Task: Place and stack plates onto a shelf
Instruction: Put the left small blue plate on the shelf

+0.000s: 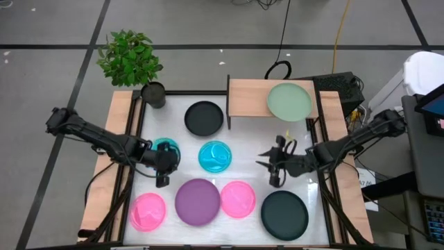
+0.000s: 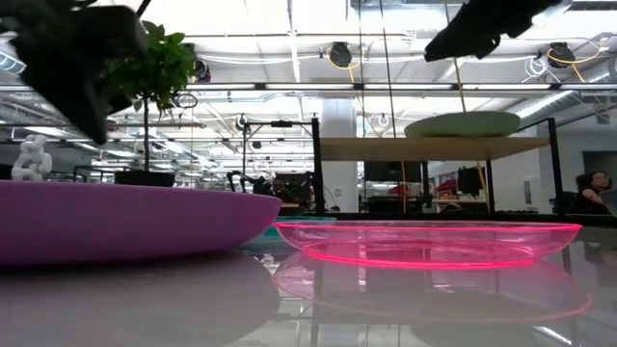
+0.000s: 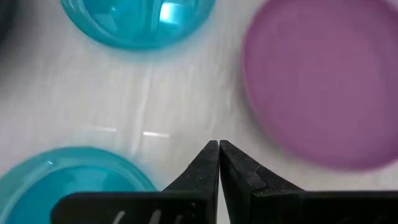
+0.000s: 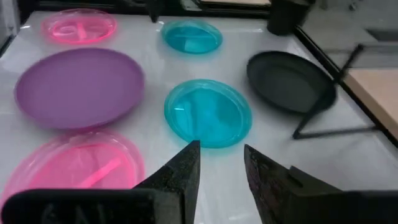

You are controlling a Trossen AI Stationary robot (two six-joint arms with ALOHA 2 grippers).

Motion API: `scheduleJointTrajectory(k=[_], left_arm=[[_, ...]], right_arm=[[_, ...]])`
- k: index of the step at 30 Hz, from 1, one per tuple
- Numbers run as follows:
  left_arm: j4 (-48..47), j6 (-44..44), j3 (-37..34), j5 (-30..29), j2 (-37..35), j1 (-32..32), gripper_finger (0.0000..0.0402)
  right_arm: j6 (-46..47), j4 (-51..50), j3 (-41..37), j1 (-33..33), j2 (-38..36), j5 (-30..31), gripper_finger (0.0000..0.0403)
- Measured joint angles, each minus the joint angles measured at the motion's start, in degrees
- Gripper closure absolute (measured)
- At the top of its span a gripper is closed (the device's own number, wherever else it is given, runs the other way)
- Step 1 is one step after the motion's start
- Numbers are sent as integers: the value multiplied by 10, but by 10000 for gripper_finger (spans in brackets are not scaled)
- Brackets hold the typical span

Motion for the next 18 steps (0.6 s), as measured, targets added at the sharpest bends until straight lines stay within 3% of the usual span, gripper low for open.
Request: scheduleJointTrajectory(k=[2,11,18], left_arm=[[-2,12,-19,-3,0,-20,366],[1,-92,-67,-48,0,-52,246],[-2,-105,-99,-54,12,-55,216]], right_arm=[[-12,22,-15,9,0,1,293],[-15,22,-22,15,0,2,293],[-15,20,-22,15,0,2,293]])
